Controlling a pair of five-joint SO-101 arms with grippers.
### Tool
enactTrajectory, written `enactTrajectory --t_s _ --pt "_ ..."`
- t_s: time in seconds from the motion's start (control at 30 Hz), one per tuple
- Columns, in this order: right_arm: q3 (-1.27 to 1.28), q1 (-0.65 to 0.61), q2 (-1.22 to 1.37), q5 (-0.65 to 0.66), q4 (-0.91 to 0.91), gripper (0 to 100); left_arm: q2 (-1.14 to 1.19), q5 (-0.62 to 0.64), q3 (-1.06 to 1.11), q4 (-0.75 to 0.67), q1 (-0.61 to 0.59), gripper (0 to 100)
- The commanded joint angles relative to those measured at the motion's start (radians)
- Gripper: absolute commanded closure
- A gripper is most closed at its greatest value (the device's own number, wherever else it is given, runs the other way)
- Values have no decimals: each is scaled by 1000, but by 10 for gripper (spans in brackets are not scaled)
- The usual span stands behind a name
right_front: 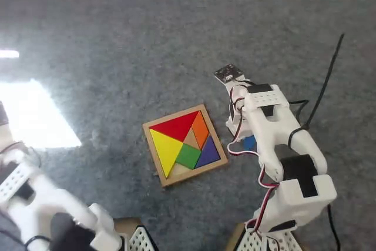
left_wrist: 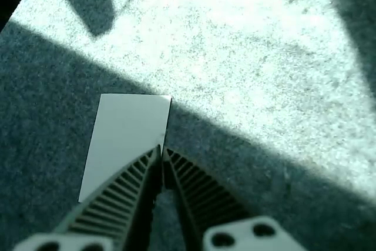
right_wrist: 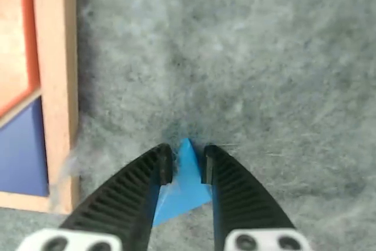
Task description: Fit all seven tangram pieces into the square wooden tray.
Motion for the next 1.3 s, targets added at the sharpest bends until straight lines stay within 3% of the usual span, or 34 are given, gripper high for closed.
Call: enactTrajectory --t_s 0.0,0.27,0.37,0.43,0.63,0.7,0.8,1.0,1.27 --pt "-18 1 -27 -14 25 921 -38 -9 -38 -25 -6 985" --pt "43 105 -420 -81 157 758 -38 -9 -38 -25 0 985" --pt "146 68 -570 -137 185 765 -38 -9 -38 -25 0 985" --pt "249 74 -607 -169 96 800 -38 -9 -38 -25 -5 985" --pt "482 -4 -607 -196 -166 898 -38 -9 -36 -25 -6 985" --pt "505 -62 -602 -281 -193 898 -38 -9 -35 -23 -6 985" --pt "477 -58 -568 -368 -208 841 -38 -9 -35 -21 -6 985" --pt "367 35 -409 -468 -99 614 -38 -9 -35 -23 0 985" --pt "224 -7 -170 -640 -65 681 -38 -8 -35 -23 2 985"
